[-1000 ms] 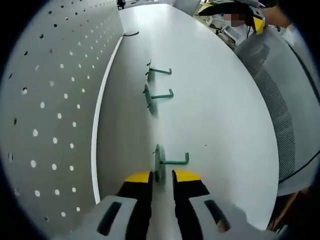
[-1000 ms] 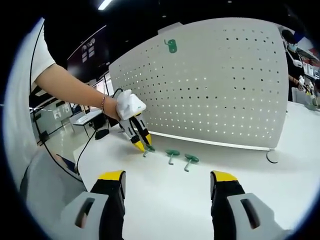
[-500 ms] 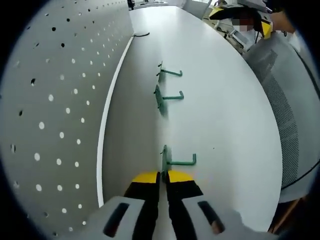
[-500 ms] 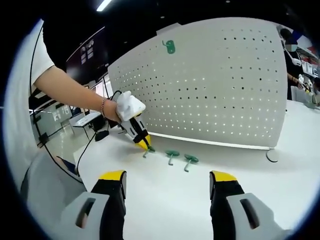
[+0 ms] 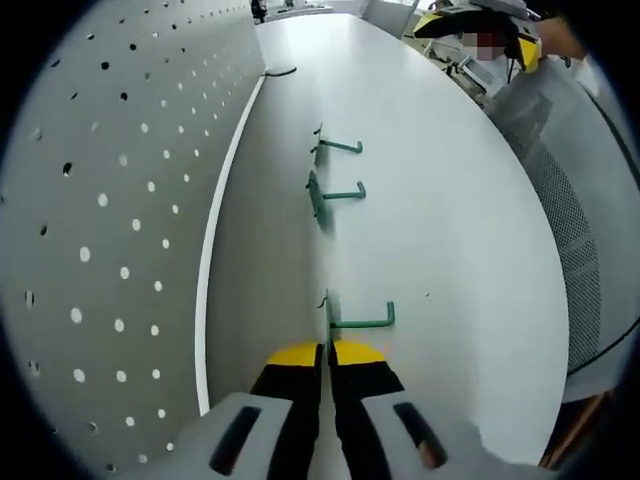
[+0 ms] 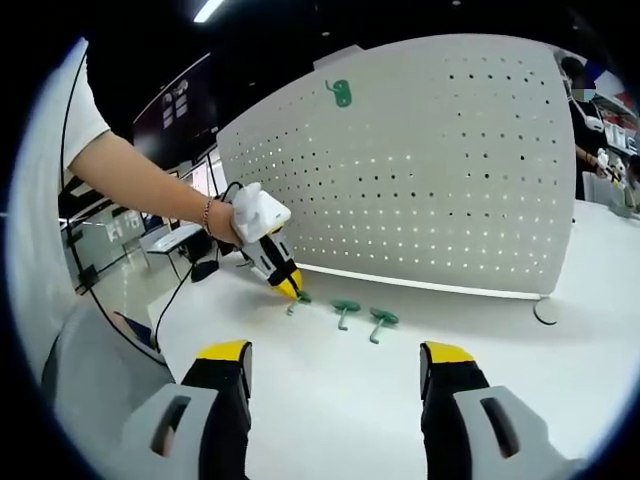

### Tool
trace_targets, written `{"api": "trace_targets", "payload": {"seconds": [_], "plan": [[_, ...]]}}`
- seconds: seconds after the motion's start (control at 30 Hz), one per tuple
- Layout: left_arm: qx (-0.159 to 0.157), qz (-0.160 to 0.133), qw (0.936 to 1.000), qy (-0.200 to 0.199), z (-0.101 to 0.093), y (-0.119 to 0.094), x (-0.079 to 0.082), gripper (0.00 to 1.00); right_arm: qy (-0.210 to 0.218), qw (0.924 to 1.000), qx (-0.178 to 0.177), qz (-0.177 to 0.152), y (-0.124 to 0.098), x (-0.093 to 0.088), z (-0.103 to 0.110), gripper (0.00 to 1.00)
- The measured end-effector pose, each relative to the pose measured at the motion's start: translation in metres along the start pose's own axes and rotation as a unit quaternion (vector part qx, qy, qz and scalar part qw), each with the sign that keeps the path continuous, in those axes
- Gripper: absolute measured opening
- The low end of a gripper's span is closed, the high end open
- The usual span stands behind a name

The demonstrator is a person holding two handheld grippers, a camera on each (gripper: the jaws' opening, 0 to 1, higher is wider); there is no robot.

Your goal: Insert the hook assembly into the mounting plate slot until the hook locks in place.

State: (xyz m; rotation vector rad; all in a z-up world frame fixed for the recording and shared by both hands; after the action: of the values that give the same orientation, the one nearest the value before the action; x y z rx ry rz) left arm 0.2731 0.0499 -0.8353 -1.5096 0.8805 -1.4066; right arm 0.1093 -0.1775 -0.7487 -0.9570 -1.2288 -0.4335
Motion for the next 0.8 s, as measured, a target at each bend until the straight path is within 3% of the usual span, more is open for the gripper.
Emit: {"api": "trace_targets", "payload": {"seconds": [0.53,0.57,0.63,0.7,0.8], "plan": [[0.002,0.0,0.9999,0.016,-0.002,0.0,0.001,0.03,0.001,1.0,-0.001,-0.002,-0.001,0.0,-0.001,0.66],[0.004,-0.007,0.9999,-0.007,-0.001,-0.001,0.002,0.03,0.001,1.0,-0.001,-0.002,-0.001,0.001,-0.001,0.66],[0.018,-0.035,0.9991,-0.012,0.005,-0.005,0.009,0.03,0.002,1.0,-0.001,-0.002,-0.001,0.001,0.0,0.66],[0.021,-0.042,0.9982,-0.037,0.009,-0.009,0.008,0.03,0.004,1.0,-0.002,-0.004,-0.002,0.002,0.0,0.66],[0.027,-0.051,0.9979,-0.03,0.011,-0.014,0.009,0.03,0.006,1.0,-0.003,-0.005,-0.002,0.001,-0.001,0.66]]}}
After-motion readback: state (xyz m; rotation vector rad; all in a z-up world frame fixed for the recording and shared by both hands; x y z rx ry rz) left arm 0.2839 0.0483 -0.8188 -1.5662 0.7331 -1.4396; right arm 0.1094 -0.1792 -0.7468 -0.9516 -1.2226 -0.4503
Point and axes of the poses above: the point that each gripper's makers call its tool centre point, and the gripper's own axes: y roughly forward along the fingers, z roughly to its left, x roughly out of its top, the point moved 5 cm from there along -y, roughly backward along the fingers, and after that the axes turned 10 degrees about -y, right-handed, at the moved point
